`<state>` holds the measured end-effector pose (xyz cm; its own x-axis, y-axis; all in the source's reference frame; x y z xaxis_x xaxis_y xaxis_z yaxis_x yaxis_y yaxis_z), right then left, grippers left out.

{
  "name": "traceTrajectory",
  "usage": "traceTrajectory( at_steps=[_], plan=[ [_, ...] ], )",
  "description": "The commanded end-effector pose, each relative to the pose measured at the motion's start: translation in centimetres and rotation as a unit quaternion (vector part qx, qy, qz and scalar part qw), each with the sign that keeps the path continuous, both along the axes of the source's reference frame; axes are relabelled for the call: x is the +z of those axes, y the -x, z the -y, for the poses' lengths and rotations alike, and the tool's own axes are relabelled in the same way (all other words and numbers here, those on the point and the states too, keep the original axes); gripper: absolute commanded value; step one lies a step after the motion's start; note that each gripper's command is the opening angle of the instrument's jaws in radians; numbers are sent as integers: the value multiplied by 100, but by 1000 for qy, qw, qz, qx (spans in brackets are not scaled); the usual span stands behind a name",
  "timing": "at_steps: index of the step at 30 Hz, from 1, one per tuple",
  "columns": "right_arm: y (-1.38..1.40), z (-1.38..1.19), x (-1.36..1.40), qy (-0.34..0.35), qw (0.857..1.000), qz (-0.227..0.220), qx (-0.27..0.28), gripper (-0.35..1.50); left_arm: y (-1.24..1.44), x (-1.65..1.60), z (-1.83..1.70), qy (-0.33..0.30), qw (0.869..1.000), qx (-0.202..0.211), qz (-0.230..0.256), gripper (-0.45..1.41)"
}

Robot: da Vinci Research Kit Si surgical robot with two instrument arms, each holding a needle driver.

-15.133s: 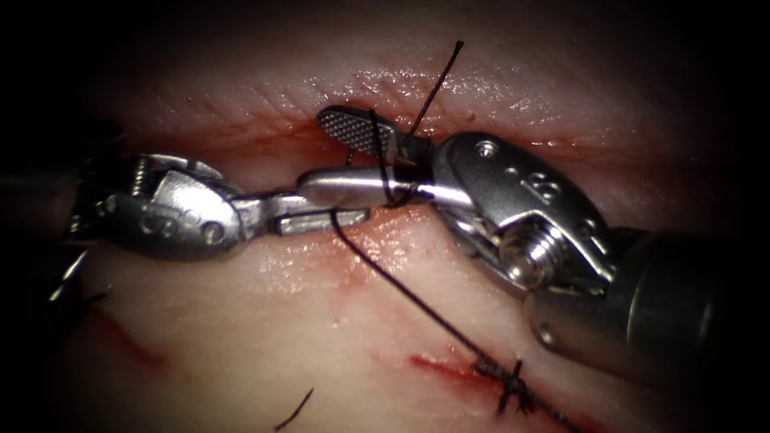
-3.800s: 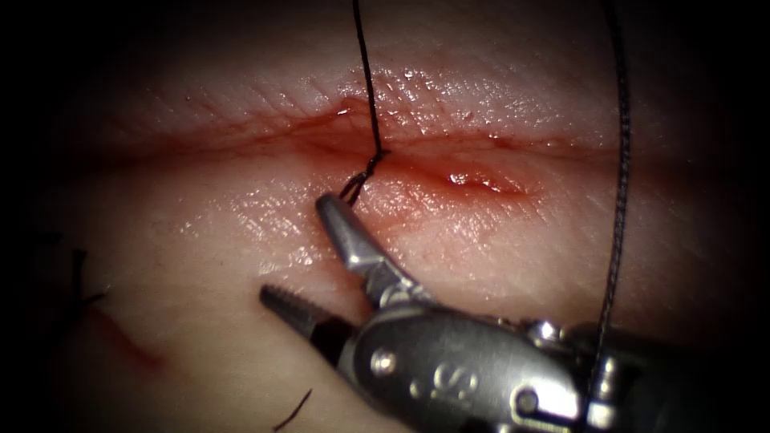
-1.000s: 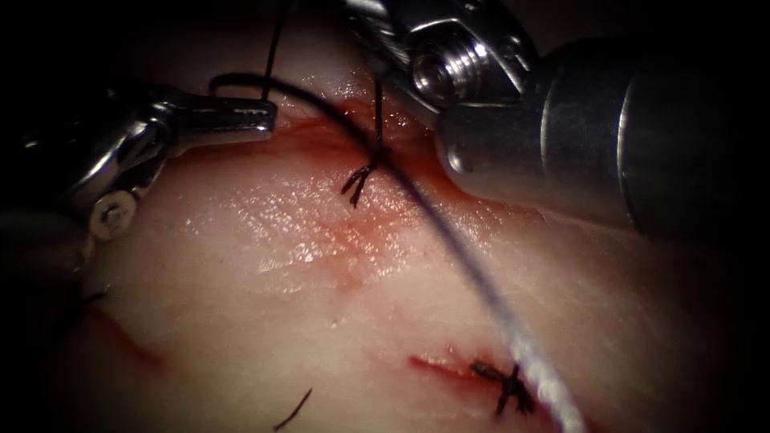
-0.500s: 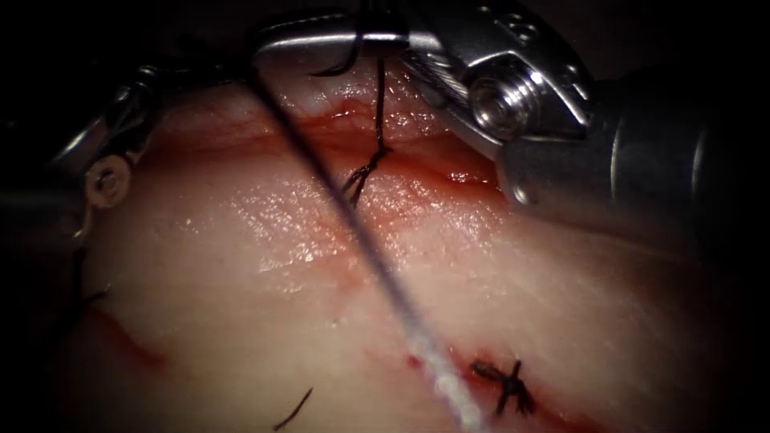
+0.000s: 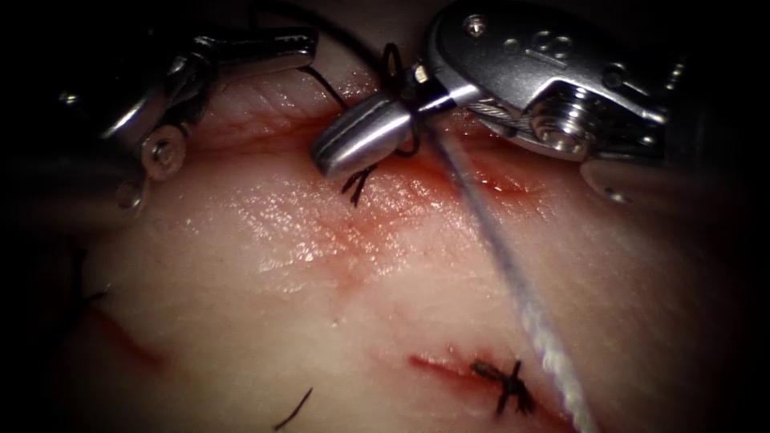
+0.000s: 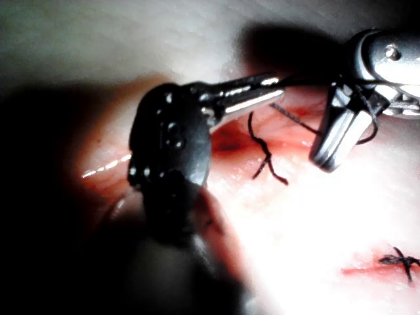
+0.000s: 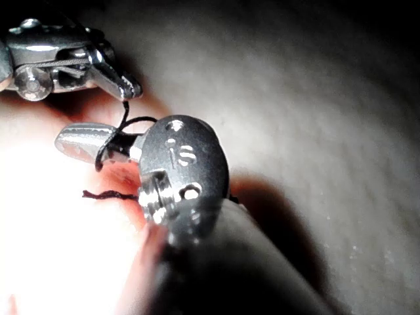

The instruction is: Wound Closure

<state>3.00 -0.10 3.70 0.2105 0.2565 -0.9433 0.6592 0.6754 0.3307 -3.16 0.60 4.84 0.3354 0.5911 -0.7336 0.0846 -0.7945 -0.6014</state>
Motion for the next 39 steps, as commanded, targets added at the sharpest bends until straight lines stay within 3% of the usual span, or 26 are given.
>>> traceTrajectory(
  at_steps=[1, 3, 5, 6, 8, 9, 11, 12, 17, 21, 27, 28, 29, 31, 39],
  plan=[
    [-7, -5, 6, 11, 1000, -5, -8, -32, 7, 6, -1, 0, 1000, 0, 0, -45],
    [-6, 0, 8, 29, 999, -2, -21, -30, 7, 6, -2, 0, 1000, 0, 1, -45],
    [-6, 8, 10, 52, 998, -8, -29, -13, 6, 7, -2, 0, 1000, 1, 1, -45],
    [-7, 14, 12, 62, 998, -10, -28, 26, 5, 7, -2, 1, 1000, 1, 1, -45],
    [-7, 17, 13, 66, 997, -8, -27, 36, 4, 7, -2, 1, 1000, 2, 2, -45],
    [-8, 24, 15, 78, 997, -2, -29, 59, 3, 7, 0, 1, 1000, 2, 2, -45],
    [-9, 26, 16, 87, 996, -1, -31, 59, 2, 7, 1, 2, 1000, 3, 2, -45],
    [-13, 31, 20, 109, 993, 3, -35, 51, 2, 8, 3, 3, 1000, 3, 2, -45],
    [-16, 25, 22, 155, 987, 12, -26, 73, 1, 10, 5, 5, 1000, 5, 1, -45],
    [-18, 24, 28, 198, 979, 23, -33, 73, -1, 11, 8, 7, 1000, 7, 2, -45],
    [-18, 28, 36, 213, 976, 29, -43, 58, -4, 13, 10, 7, 1000, 5, -2, -45],
    [-18, 31, 36, 211, 976, 26, -50, 22, -6, 13, 11, 6, 1000, 6, -2, -45],
    [-18, 31, 36, 211, 976, 26, -50, 22, -6, 13, 11, 6, 1000, 6, -2, -45],
    [-17, 30, 36, 213, 975, 26, -60, -35, -7, 13, 11, 6, 1000, 5, -3, -45],
    [-14, 22, 32, 218, 972, 38, -77, -35, -9, 12, 13, 6, 1000, 5, -4, -45]
  ],
)
